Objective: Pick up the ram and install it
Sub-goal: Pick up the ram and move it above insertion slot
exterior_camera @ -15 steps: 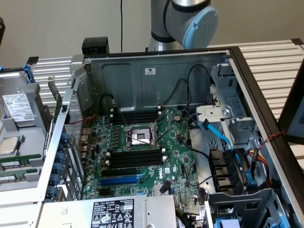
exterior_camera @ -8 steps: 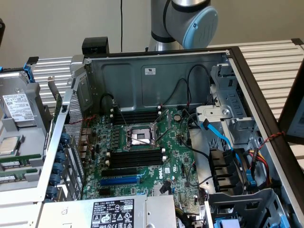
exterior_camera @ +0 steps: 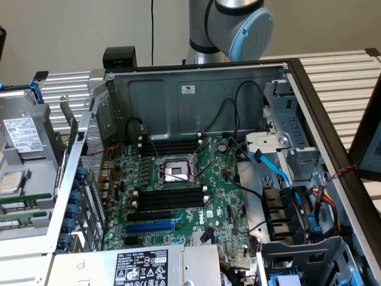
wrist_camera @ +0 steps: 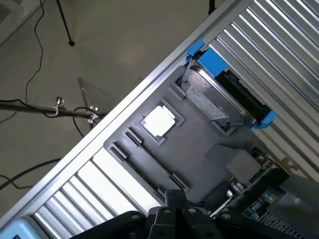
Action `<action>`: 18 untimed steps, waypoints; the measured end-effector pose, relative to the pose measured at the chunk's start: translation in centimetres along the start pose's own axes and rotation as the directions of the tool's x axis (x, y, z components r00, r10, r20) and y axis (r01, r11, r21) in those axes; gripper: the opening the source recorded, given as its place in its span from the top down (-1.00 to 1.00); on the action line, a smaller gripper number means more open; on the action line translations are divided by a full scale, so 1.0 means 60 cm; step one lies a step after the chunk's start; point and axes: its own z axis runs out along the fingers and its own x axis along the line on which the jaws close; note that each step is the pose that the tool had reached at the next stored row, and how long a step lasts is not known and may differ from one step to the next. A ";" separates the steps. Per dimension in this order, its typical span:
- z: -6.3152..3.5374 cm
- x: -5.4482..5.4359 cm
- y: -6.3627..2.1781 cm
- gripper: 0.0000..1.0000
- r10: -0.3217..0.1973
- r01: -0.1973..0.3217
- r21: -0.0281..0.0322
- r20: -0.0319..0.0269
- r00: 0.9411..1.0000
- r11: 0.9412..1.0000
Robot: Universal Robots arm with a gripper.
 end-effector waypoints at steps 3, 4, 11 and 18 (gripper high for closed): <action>0.001 0.000 0.000 0.79 -0.054 0.054 0.000 -0.002 0.999 0.999; 0.001 0.000 0.000 0.79 -0.072 0.072 0.000 -0.003 0.997 0.997; 0.003 0.000 0.000 0.79 -0.199 0.199 0.000 -0.008 0.980 0.980; 0.005 0.001 0.001 0.79 -0.322 0.322 -0.001 -0.012 0.947 0.947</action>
